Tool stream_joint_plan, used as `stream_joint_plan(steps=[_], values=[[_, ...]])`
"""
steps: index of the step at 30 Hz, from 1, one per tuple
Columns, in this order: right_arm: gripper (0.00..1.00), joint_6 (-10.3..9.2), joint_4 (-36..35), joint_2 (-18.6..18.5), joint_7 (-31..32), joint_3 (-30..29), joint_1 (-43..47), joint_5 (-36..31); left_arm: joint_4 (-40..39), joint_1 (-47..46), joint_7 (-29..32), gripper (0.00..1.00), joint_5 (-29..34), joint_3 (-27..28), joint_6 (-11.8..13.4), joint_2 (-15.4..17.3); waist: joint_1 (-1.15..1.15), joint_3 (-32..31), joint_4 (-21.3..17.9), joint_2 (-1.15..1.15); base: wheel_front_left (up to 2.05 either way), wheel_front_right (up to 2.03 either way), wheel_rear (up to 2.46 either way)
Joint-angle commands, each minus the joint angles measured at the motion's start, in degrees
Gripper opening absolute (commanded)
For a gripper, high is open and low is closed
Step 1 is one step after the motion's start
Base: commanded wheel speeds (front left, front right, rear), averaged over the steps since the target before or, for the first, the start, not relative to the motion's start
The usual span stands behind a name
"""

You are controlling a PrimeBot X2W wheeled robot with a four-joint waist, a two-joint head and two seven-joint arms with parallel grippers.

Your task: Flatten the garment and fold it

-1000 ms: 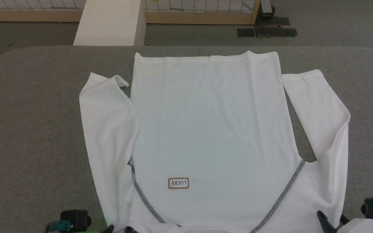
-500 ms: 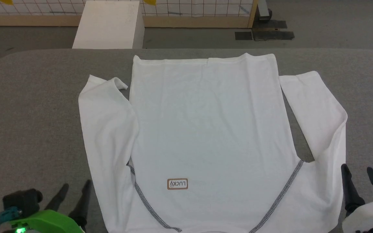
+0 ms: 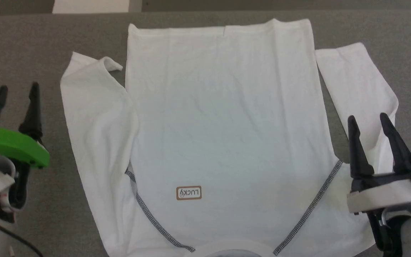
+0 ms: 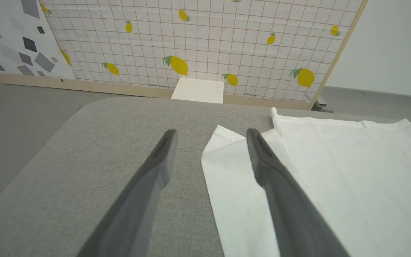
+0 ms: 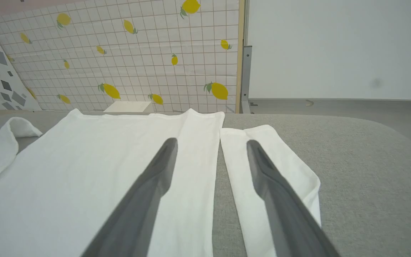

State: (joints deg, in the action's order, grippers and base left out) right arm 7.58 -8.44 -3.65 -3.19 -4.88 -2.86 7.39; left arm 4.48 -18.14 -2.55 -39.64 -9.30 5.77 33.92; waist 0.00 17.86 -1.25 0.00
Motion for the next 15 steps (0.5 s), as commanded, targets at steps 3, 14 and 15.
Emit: stream_joint_plan(steps=[3, 14, 15], values=[[1.00, -0.09, 1.1, -0.1, -1.1, 2.7, -3.9, -0.1, 4.1, -7.5, 2.0, 1.00, 2.4, -0.6, -0.6, 2.6, 0.00, 8.5, -4.3, 0.00, 0.00, 0.00, 0.00], [1.00, -0.09, 1.8, 0.3, -2.6, 6.9, -10.6, 1.1, 12.7, -22.8, 23.6, 1.00, 0.4, -1.4, -1.6, 11.2, 0.00, 17.0, -10.6, 0.00, 0.00, 0.00, 0.00], [1.00, -0.09, 2.0, 0.3, -2.8, 6.9, -10.8, 1.3, 12.7, -23.5, 25.8, 1.00, -0.3, -1.2, -1.1, 11.7, 0.00, 17.5, -11.0, 0.00, 0.00, 0.00, 0.00]])
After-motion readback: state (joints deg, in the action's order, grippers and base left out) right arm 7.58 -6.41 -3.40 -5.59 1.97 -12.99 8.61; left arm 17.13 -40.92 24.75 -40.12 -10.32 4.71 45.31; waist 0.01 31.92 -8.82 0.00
